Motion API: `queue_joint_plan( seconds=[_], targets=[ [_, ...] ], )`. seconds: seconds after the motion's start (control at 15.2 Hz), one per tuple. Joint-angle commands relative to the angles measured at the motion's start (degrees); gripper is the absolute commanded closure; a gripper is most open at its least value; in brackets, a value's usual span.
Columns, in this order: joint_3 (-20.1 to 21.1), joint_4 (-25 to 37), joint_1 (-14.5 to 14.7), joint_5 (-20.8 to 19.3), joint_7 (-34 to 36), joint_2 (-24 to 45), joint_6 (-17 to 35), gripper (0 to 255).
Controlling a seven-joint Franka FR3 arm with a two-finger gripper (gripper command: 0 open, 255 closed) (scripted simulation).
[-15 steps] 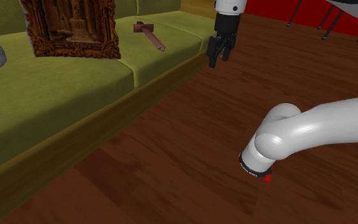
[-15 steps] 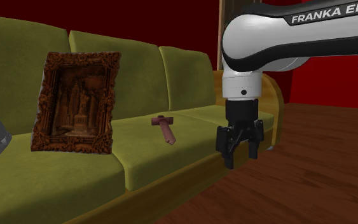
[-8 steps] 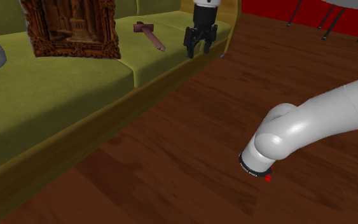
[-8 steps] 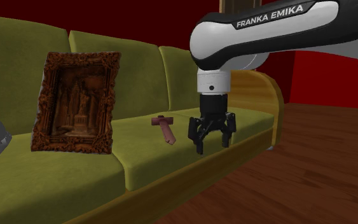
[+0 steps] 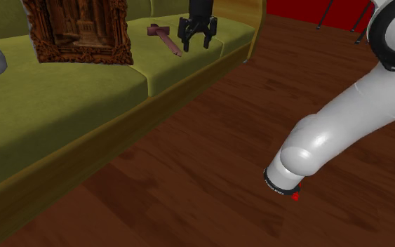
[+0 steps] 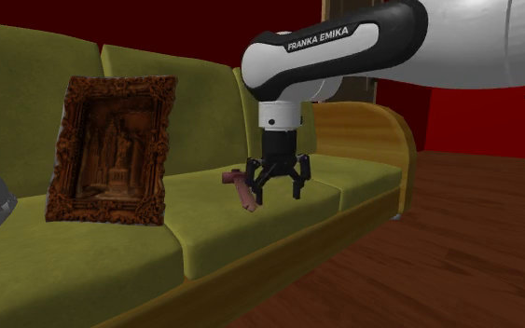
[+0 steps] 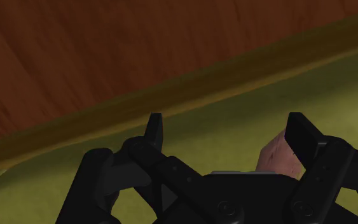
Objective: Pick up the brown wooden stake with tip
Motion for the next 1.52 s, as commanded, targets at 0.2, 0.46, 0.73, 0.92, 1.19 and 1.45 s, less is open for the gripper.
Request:
queue_joint_plan(
  seconds=[0.2, 0.46, 0.73, 0.92, 1.19, 1.45],
  targets=[
    [1.0, 13.4, -0.1, -0.7, 4.3, 11.1, -0.3, 0],
    [1.2, 25.6, 0.0, -1.7, 7.3, 20.2, -1.9, 0],
    [1.2, 37.8, 0.4, -2.5, 9.3, 28.4, -4.7, 0],
    [1.1, 33.6, 0.3, -2.4, 9.4, 27.1, -1.7, 0],
    [1.1, 27.9, 0.2, -2.3, 9.5, 25.6, 2.5, 0],
    [1.1, 27.9, 0.2, -2.3, 9.5, 25.7, 2.5, 255]
  ],
)
